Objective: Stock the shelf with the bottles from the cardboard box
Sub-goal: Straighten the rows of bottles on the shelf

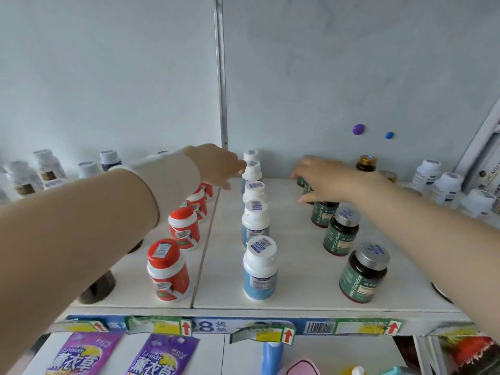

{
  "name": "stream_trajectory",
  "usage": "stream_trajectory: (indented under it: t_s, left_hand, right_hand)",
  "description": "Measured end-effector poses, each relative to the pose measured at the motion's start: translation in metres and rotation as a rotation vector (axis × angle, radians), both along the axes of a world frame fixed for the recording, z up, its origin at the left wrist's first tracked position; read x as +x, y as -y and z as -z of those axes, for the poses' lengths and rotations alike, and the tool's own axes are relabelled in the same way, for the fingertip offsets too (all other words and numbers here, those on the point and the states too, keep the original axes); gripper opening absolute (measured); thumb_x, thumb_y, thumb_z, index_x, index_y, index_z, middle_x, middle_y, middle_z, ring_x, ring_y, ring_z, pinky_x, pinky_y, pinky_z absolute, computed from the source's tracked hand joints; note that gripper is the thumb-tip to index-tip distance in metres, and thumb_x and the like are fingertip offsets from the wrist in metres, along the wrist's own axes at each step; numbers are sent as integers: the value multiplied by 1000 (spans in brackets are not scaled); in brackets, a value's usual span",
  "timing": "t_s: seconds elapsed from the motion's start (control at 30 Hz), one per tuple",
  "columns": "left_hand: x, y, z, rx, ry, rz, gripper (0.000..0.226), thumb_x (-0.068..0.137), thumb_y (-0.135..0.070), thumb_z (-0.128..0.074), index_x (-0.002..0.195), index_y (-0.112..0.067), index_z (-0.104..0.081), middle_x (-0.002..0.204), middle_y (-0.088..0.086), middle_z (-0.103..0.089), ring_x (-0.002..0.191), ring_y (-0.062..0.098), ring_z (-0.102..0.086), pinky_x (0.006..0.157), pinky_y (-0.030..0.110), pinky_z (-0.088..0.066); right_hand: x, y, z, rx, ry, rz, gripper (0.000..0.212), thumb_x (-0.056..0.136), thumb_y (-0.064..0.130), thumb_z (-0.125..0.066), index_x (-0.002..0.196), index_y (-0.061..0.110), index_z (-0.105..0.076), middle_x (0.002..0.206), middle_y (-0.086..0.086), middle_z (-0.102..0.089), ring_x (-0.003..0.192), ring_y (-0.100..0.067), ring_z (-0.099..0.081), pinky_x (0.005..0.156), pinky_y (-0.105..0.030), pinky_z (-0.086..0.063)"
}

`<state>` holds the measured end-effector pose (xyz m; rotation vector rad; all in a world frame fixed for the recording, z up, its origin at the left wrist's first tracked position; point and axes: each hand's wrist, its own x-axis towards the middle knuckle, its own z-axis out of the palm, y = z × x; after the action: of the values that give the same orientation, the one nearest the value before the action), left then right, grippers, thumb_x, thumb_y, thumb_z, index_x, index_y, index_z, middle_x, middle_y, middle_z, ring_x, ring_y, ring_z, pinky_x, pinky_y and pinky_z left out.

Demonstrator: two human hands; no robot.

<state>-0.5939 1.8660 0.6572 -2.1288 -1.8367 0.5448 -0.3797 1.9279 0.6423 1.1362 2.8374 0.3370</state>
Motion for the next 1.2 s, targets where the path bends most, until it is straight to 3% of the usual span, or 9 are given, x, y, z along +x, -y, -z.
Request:
stream_trajectory:
  t_s: [0.1, 0.2, 0.33, 0.43, 0.53, 0.67, 0.87, 0.93, 1.2]
  left_hand:
    - [-17, 0, 11, -3, 49, 40, 53, 92, -37, -54, 139, -22, -35, 130, 2, -53, 110, 23, -57, 92, 32, -46]
    - [-27, -5, 21, -30, 280, 33, 57, 90, -38, -56, 139, -20, -34, 132, 3, -54, 111, 23, -57, 96, 38, -47]
    - [-25, -9, 33, -59, 684, -1, 62, 89, -39, -59, 141, -18, -32, 134, 4, -54, 116, 22, -56, 95, 29, -44]
    - [-16, -13, 42, -85, 850, -16, 62, 89, -35, -60, 141, -18, -32, 136, 3, -52, 116, 21, -55, 89, 22, -39]
    - [-10, -19, 49, -99, 865, -21, 61, 89, -33, -60, 141, -16, -33, 138, 4, -51, 115, 21, -55, 89, 21, -37]
    - [-8, -26, 56, -90, 858, -46, 53, 88, -34, -62, 134, -17, -41, 132, 1, -55, 97, 11, -50, 87, 20, -36]
    - [-5, -35, 60, -111, 1020, -110, 49, 87, -24, -63, 131, -14, -43, 127, 6, -55, 105, 20, -58, 90, 26, -50]
    - [-5, -38, 59, -127, 1056, -115, 50, 87, -21, -64, 131, -13, -43, 128, 7, -55, 110, 23, -58, 92, 29, -51]
    - [-6, -44, 58, -167, 1075, -125, 45, 87, -21, -64, 127, -15, -46, 122, 3, -56, 100, 18, -58, 90, 27, -50]
  right_hand:
    - [-17, 11, 8, 3, 58, 51, 62, 85, 38, -62, 138, 19, -36, 139, -3, -40, 126, -22, -42, 88, -30, -38]
    - [-21, 24, 19, -105, -40, 106, 68, 81, 39, -68, 138, 20, -36, 138, 0, -41, 124, -19, -43, 90, -29, -38]
    - [-18, 39, 43, -411, -385, 153, 75, 71, 37, -77, 135, 21, -41, 131, 5, -49, 116, -10, -49, 93, -21, -38]
    - [-25, 48, 55, -545, -639, 185, 72, 67, 36, -80, 130, 23, -47, 113, 15, -54, 104, -5, -53, 87, -21, -44]
    - [-36, 54, 63, -609, -773, 180, 56, 68, 31, -80, 117, 28, -53, 99, 22, -55, 100, -5, -55, 89, -25, -48]
    - [-43, 55, 74, -670, -833, 198, 48, 67, 30, -82, 102, 35, -50, 94, 24, -56, 94, 0, -55, 85, -23, -48]
    - [-42, 55, 78, -639, -882, 216, 45, 68, 31, -80, 104, 30, -53, 94, 21, -57, 84, 6, -53, 66, -10, -40]
    - [-42, 54, 79, -627, -884, 220, 44, 68, 32, -80, 104, 30, -54, 97, 18, -59, 84, 5, -53, 66, -10, -39]
    - [-40, 53, 79, -626, -882, 222, 43, 68, 32, -81, 103, 27, -57, 94, 19, -59, 85, 0, -55, 67, -9, -40]
